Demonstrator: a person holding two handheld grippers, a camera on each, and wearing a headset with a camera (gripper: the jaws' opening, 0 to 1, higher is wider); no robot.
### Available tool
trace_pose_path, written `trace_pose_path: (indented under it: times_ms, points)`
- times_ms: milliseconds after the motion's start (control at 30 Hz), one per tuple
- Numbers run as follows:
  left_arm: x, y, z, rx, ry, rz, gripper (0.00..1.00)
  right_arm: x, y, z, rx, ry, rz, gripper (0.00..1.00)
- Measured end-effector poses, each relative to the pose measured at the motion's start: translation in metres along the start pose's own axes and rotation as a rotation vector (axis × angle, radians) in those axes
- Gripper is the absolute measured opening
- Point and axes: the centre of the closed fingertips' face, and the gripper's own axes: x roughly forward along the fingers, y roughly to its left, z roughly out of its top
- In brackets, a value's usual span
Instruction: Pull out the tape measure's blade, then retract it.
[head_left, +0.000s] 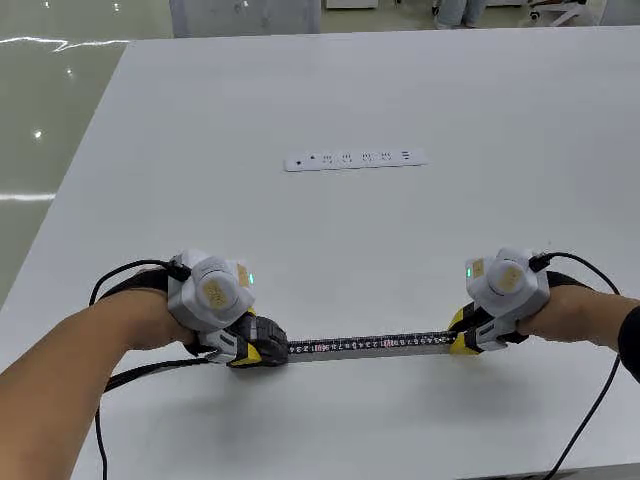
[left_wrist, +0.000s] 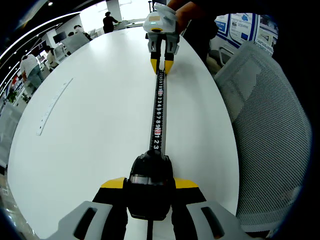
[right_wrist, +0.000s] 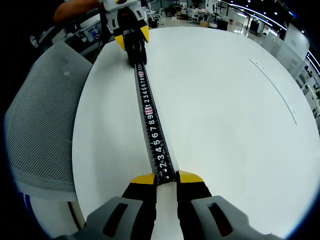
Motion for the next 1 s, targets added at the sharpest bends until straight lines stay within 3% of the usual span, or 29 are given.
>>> trace_pose_path:
  times_ms: [233, 400, 600, 733, 800, 867, 1000]
  points:
    - [0.000, 0.000, 0.000, 0.005, -0.005, 0.001, 0.30, 0.000, 0.000, 0.000, 0.004, -0.002, 0.005, 0.11]
    - [0.002, -0.002, 0.003, 0.040, -0.008, 0.008, 0.30, 0.001, 0.001, 0.001, -0.037, 0.016, 0.001, 0.12]
    - [0.001, 0.000, 0.003, 0.044, -0.002, 0.008, 0.30, 0.002, 0.001, 0.002, -0.023, 0.042, 0.020, 0.13]
    - [-0.002, 0.002, 0.001, 0.040, 0.007, -0.005, 0.31, 0.002, 0.004, 0.010, -0.057, 0.030, 0.009, 0.24]
    - [-0.004, 0.004, 0.000, 0.010, 0.002, -0.004, 0.32, 0.000, 0.002, 0.015, -0.081, 0.026, -0.001, 0.24]
    - [-0.005, 0.006, -0.005, -0.078, 0.017, 0.000, 0.37, -0.002, -0.001, 0.020, -0.095, 0.013, -0.016, 0.27]
    - [-0.008, 0.008, -0.007, -0.085, 0.004, 0.010, 0.48, -0.008, 0.000, 0.026, -0.082, 0.005, -0.008, 0.28]
